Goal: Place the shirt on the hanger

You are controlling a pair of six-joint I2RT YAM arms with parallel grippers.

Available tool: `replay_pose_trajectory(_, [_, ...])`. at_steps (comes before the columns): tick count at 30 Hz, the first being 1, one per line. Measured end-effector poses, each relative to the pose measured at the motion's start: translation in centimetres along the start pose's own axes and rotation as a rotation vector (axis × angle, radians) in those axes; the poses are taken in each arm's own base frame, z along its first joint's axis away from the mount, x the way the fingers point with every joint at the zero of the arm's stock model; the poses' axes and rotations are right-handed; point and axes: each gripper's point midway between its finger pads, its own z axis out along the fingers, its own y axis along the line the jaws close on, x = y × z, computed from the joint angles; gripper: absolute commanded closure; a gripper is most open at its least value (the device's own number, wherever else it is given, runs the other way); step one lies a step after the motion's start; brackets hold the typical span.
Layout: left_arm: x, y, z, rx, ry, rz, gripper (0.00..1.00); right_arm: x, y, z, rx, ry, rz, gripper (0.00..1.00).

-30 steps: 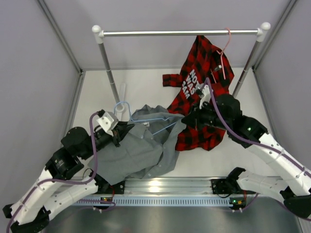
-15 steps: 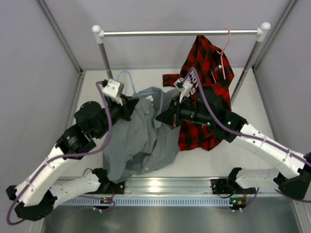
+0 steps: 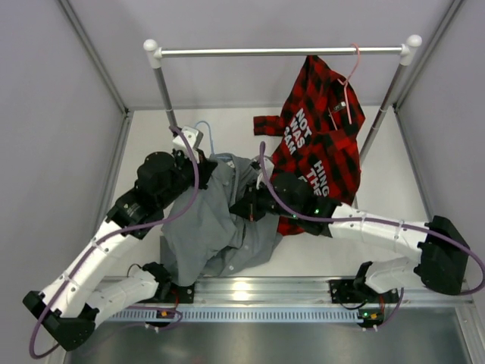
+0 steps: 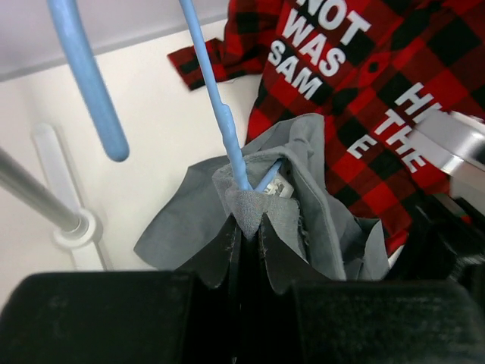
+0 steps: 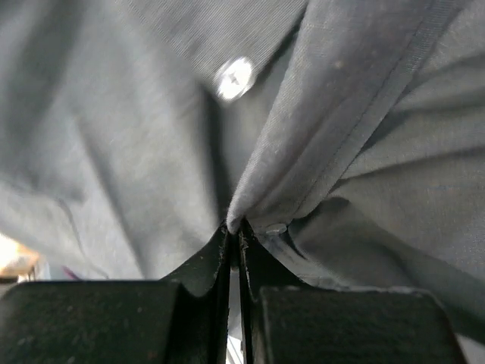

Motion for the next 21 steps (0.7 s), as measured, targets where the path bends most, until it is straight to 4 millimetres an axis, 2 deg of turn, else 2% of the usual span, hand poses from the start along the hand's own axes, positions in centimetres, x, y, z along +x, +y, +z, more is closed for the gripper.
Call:
replay_pose_trajectory(2, [0.4,1.0,0.0,-0.021,0.019,-0.020,1.00,0.7,0.7,0.1,-0.024,0.009,-0.033,1.00])
replay_pose_trajectory(7, [0.6,1.5,-0.9,-0.039,0.030,-0.049,1.00,-0.6,3.4,-1.3,-0.120,-0.067,-0.095,1.00])
replay_pose_trajectory(10, [-0.2,1.2,-1.7,-0.026,-0.001,-0.064,1.00,-1.6,5.2,-2.2,-0.177,-0.096,-0.116,1.00])
replay_pose_trajectory(13, [-1.9,0.6,-2.9,0.001,-0.046,-0.073,1.00,-3.0,8.6,-2.5,-0.251,-0.109,-0.161,1.00])
replay_pose_trajectory(15, [-4.0,0.4,-4.1,0.009,-0.088,-0.067,1.00,-4.6,12.1,-3.1,-0.317,-0.136,-0.209,1.00])
replay_pose_trajectory(18, [-8.6,0.0,-6.6,0.015,-0.167,-0.036,1.00,-7.5,18.0,-5.2,-0.423,-0.205,-0.287,1.00])
replay_pose_trajectory(21, [-14.6,-0.4,-9.4,0.014,-0.286,-0.009,1.00,-9.7,22.4,-7.6,-0.497,-0.289,-0.343,1.00])
